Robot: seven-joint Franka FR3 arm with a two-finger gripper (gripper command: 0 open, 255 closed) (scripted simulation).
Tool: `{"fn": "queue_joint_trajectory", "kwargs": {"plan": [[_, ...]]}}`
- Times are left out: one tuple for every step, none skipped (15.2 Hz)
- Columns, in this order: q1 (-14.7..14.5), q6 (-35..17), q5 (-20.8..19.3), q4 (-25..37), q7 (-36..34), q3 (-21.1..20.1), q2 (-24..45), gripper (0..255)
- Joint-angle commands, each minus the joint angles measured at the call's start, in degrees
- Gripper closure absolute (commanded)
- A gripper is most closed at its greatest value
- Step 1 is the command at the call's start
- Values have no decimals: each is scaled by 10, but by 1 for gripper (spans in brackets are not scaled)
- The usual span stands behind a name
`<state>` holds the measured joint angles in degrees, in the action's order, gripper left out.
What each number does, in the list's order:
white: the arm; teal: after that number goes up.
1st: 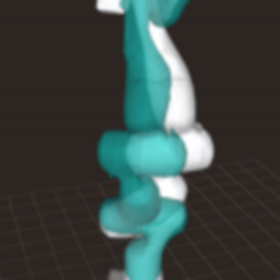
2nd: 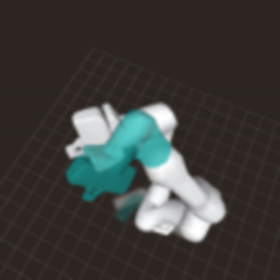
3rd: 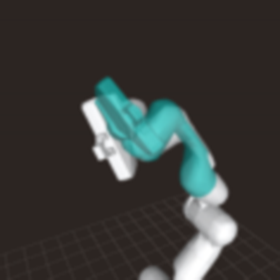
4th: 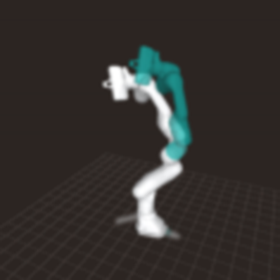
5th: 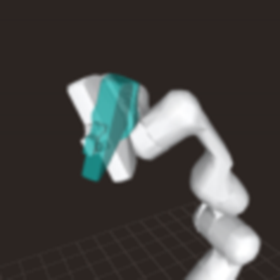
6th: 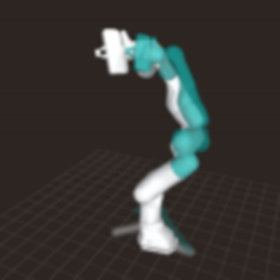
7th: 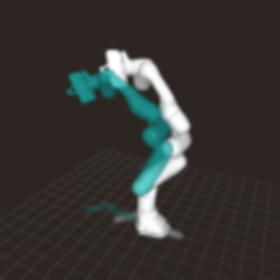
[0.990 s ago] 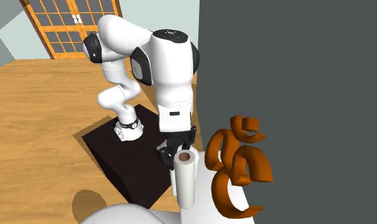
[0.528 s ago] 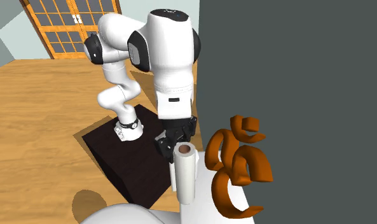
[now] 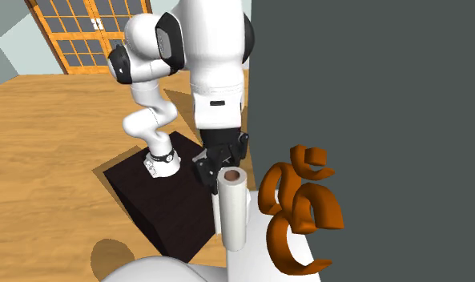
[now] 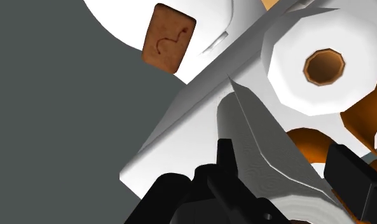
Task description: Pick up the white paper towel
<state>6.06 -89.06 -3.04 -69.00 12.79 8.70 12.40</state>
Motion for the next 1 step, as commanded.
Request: {"fn": "queue_joint_trajectory", "kwargs": {"plan": [[1, 8, 1, 11, 1, 0, 3, 255]]}}
